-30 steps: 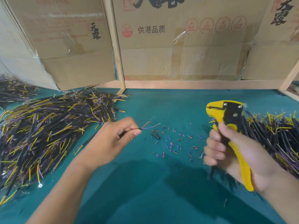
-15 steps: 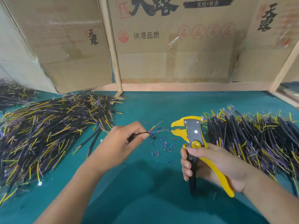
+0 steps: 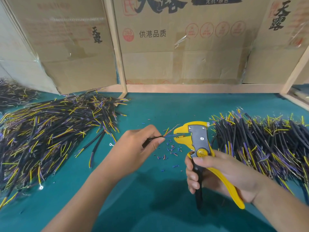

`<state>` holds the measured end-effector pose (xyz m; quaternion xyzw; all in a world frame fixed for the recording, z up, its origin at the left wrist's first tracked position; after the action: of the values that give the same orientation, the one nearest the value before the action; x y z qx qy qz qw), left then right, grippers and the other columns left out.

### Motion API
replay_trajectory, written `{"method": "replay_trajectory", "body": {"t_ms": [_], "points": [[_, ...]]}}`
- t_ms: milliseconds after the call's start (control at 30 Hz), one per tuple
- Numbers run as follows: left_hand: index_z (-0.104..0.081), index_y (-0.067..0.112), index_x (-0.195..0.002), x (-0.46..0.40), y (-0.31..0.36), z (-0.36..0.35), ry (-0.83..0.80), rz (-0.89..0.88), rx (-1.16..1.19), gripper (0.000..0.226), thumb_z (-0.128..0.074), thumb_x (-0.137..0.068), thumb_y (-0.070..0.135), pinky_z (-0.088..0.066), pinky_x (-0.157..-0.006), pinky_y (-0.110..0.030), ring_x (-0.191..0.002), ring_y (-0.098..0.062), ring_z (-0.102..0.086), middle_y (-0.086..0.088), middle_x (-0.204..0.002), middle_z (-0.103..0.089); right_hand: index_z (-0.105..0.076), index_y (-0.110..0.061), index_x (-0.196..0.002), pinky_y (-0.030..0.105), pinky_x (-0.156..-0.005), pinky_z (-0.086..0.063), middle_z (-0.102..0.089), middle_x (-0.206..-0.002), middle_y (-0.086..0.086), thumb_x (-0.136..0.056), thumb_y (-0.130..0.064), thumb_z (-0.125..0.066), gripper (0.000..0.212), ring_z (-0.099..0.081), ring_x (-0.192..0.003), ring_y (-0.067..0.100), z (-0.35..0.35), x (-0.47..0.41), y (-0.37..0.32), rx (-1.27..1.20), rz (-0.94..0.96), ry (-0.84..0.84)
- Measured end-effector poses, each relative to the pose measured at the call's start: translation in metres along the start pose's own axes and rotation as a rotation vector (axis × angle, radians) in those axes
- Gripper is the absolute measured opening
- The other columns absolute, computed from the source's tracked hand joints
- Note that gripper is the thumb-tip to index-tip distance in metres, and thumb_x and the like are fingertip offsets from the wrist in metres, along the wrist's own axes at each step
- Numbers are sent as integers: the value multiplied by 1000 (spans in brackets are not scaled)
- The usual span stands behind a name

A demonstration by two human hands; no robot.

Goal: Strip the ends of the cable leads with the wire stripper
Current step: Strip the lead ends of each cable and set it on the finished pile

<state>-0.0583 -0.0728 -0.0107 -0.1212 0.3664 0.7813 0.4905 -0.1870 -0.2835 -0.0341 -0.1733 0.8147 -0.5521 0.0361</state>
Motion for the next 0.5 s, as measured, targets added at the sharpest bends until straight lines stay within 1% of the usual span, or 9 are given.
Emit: {"method": "replay_trajectory", "body": {"t_ms": [167,300,500], "points": [[-53,21,-86,1,0,-2,-9,6,-13,18,-55,-100,32,-25,-51,-13,-55,-9,-33,5,-65,-44,-61,-5,-84,43,-67,-48,-45,-69,11,-90,-37,-72,34,-46,-61,28,-3,-1,2,-10,-7,42],[-52,19,-85,1,1,-2,-20,0,-1,19,-54,-101,30,-23,-51,-12,-54,-9,-31,4,-64,-41,-57,-7,-79,39,-61,-46,-40,-65,7,-87,-46,-75,44,-41,-55,24,-3,-1,2,-13,-16,51],[-50,18,-83,1,3,-1,-41,-2,-1,21,-52,-101,29,-23,-51,-13,-54,-9,-31,5,-64,-39,-54,-8,-75,36,-57,-44,-37,-62,6,-88,-48,-73,46,-38,-52,21,-3,0,3,28,-33,56]]}}
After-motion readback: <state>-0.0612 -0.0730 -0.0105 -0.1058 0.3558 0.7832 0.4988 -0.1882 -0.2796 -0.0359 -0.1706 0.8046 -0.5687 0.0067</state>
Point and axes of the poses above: each hand's wrist, its own x-axis away from the middle knuckle, its own z-axis out of the back of the hand, y = z × x, the point moved 1 cm from there along -x, towards the middle knuckle
